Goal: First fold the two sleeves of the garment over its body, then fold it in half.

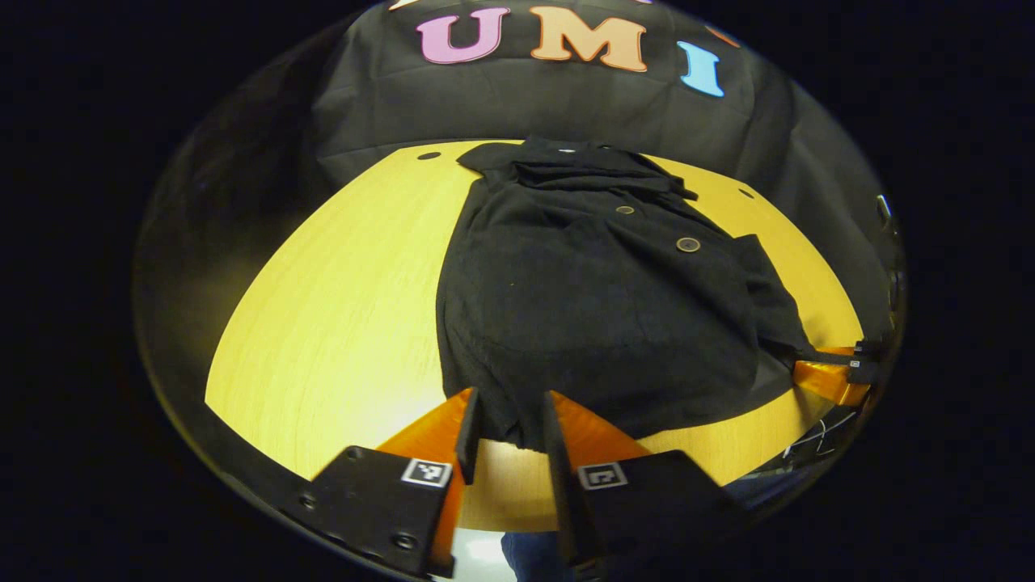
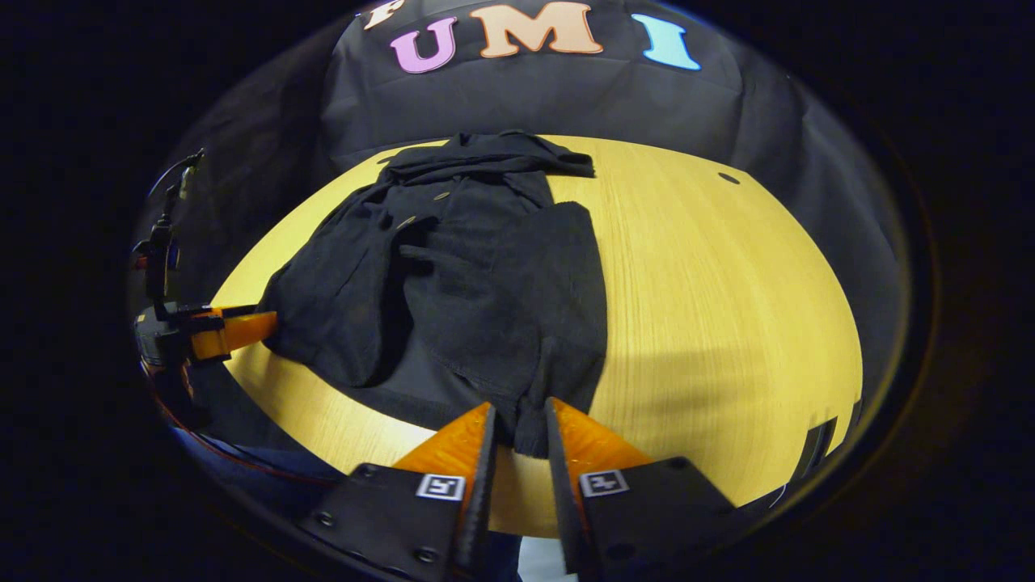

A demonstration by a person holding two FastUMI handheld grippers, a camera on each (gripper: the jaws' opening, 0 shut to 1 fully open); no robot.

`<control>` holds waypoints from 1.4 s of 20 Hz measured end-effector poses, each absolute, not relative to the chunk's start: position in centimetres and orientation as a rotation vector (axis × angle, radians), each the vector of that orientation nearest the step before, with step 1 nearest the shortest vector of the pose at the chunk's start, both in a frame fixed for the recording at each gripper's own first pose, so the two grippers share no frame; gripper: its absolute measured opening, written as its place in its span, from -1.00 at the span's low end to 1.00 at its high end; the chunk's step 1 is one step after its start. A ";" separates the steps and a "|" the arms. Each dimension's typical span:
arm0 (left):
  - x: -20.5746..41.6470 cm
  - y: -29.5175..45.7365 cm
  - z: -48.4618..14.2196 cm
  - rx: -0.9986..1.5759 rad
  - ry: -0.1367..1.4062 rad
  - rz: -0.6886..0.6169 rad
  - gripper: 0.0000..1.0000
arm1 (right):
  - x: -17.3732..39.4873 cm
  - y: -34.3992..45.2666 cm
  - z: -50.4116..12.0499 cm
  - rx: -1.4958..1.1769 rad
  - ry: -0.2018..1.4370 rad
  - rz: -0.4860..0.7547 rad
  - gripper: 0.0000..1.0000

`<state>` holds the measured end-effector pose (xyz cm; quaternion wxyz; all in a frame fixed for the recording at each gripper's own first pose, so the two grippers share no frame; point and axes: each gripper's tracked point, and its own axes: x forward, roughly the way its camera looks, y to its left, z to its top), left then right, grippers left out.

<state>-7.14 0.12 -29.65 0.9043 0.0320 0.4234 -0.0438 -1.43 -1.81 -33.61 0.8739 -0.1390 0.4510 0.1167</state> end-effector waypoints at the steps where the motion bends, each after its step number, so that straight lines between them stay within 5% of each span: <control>1: -7.1 0.0 -29.6 0.062 0.873 -0.103 -0.26 | -1.5 -1.7 -33.7 -0.292 0.951 0.246 -0.54; 4: -7.0 -0.3 -29.6 0.019 0.870 -0.091 -0.79 | -1.5 -1.6 -33.6 -0.291 0.970 0.255 -0.78; 10: -6.8 -0.5 -29.7 0.038 0.860 -0.066 -0.99 | -1.0 -1.5 -33.7 -0.280 0.974 0.266 -0.94; 19: -3.7 -1.7 -23.9 0.090 0.766 -0.070 -1.00 | 1.1 -0.5 -29.6 -0.201 0.972 0.285 -0.95; 28: 4.6 -3.5 -16.7 0.053 0.553 -0.037 -1.00 | 9.9 1.2 -21.3 -0.186 0.808 0.356 -0.96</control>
